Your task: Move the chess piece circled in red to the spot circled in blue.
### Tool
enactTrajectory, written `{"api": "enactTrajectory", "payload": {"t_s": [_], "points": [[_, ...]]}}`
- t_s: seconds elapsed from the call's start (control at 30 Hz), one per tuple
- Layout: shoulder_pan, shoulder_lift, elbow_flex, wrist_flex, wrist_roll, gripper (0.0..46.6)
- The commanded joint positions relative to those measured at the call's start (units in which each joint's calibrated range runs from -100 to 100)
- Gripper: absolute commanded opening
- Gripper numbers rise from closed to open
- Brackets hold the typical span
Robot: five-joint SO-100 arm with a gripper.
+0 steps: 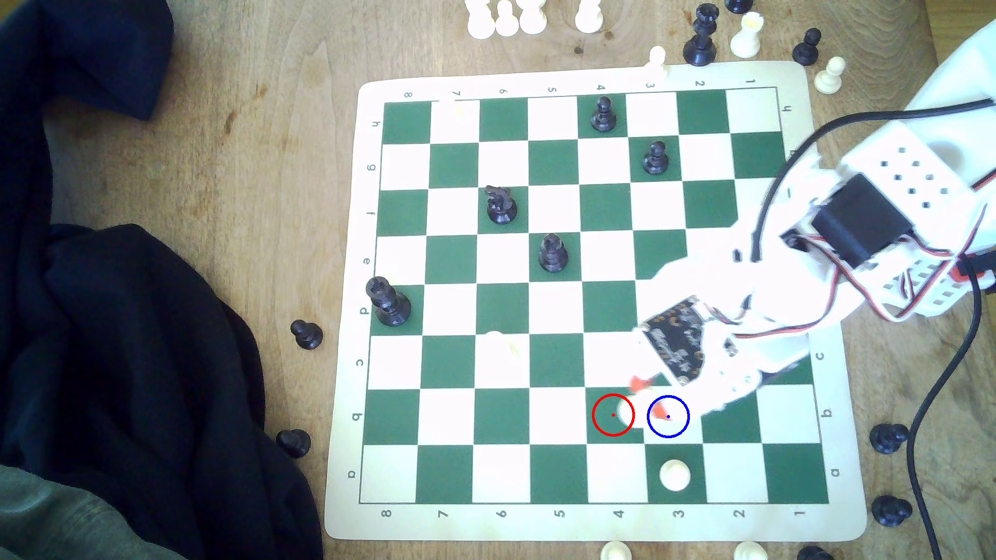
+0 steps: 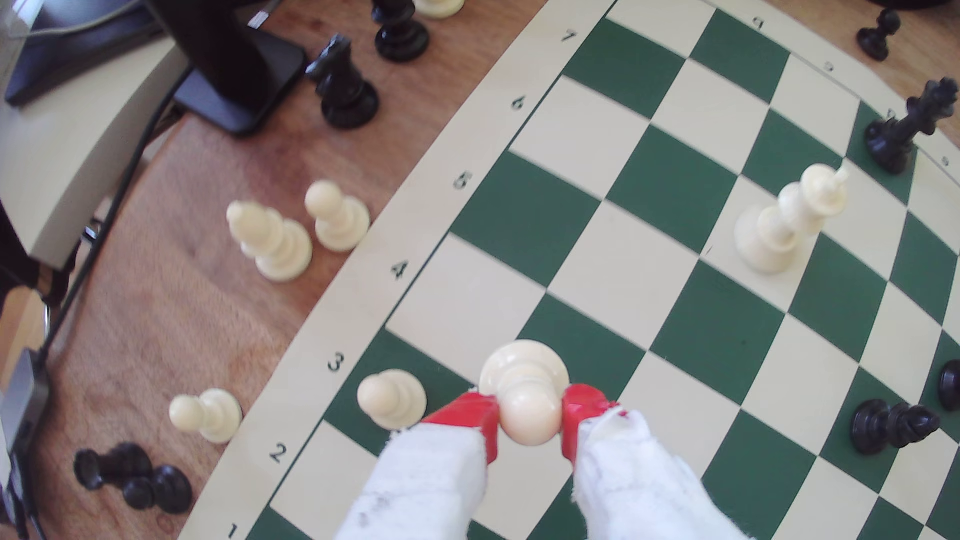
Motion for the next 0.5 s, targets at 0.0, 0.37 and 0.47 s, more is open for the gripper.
{"api": "enactTrajectory", "payload": {"t_s": [0.0, 0.37, 0.47], "points": [[-2.0, -4.4, 1.3, 1.3, -0.4, 0.3], [-3.6, 5.1, 4.1, -3.6, -0.4, 0.3], [-3.7, 7.1, 4.1, -4.7, -0.4, 0.3]]}}
